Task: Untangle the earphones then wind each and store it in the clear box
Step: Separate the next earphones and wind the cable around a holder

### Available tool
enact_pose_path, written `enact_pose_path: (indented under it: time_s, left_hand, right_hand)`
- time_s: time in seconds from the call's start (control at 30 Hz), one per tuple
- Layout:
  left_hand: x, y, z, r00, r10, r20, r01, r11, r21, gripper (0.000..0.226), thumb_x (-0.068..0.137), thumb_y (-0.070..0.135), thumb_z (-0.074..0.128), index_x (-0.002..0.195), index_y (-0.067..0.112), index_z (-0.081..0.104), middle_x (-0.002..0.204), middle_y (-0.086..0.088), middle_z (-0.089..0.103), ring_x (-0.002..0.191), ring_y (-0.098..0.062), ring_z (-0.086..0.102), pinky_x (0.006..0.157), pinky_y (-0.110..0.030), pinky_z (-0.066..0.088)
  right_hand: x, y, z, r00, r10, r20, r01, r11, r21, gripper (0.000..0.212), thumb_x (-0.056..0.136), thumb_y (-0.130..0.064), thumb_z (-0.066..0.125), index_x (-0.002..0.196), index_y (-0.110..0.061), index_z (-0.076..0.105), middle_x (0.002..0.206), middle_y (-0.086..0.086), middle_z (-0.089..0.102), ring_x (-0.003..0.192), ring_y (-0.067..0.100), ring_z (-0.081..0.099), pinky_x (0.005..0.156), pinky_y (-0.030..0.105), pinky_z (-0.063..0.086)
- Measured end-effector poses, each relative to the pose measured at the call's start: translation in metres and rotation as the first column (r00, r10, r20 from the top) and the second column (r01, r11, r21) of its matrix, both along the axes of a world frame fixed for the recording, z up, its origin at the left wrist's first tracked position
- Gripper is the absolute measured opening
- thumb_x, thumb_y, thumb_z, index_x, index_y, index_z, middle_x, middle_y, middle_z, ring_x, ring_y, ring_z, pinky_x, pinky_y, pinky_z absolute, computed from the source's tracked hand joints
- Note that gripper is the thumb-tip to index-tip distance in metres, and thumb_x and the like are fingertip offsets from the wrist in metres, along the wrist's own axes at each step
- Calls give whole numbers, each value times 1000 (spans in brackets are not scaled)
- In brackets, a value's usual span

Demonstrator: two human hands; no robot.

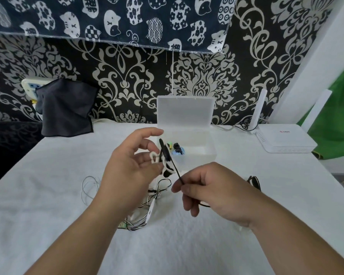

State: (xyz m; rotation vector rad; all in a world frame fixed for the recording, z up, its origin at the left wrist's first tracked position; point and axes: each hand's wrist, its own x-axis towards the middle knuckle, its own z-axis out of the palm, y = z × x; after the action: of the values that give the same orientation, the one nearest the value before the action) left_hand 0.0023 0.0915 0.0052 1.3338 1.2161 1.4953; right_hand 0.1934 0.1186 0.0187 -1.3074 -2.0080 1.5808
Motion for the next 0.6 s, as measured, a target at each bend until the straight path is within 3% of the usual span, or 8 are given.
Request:
enact_pose_path:
  time_s: [0.13,0.23,0.37,0.47,0.53,0.6]
  left_hand:
    - [1,-1,-1,987,25,-156,-24,1000,6,64,81,-24,61,107,33,70,91,2,52,68,-9,53,64,-18,44]
    - [3,-1,-3,969,48,-243,-50,999,0,64,81,-22,61,106,36,68,92,4,53,71,-11,56,62,-12,43]
    - [10,-2,-1,987,52,-149,-57,998,-24,62,80,-23,59,104,33,64,88,1,55,64,-8,52,54,-12,41]
    - [11,-2,-1,991,60,-118,-62,998,-11,60,80,-24,60,104,31,64,88,0,55,65,-10,53,55,-14,43]
    - [11,-2,-2,986,80,-144,-81,997,0,61,80,-22,61,105,34,64,88,4,55,69,-13,55,57,-13,42]
    - [13,-3,-1,972,116,-206,-113,993,27,62,80,-20,62,107,36,63,88,9,55,74,-15,58,63,-16,44]
  right_hand:
    - [4,1,7,999,25,-34,-28,997,-79,17,102,-7,51,108,-10,66,82,7,77,76,20,74,85,28,47]
    - [6,-2,14,998,58,17,-57,995,-78,9,101,-12,52,108,-12,58,87,2,79,88,14,74,93,29,46]
    - [2,-4,15,987,81,138,-88,995,45,9,99,-22,57,94,-18,63,84,-12,77,92,24,66,86,36,47]
    - [0,-3,17,977,26,212,-60,986,157,15,96,-26,62,87,-21,73,86,-5,75,84,19,66,79,33,50]
    - [3,-3,20,956,-22,294,-48,973,228,18,97,-31,59,86,-29,73,92,-6,72,87,12,66,79,29,50]
    - [4,-2,23,940,-40,339,-80,940,332,21,99,-34,54,85,-34,70,95,-5,70,88,16,66,82,34,53]
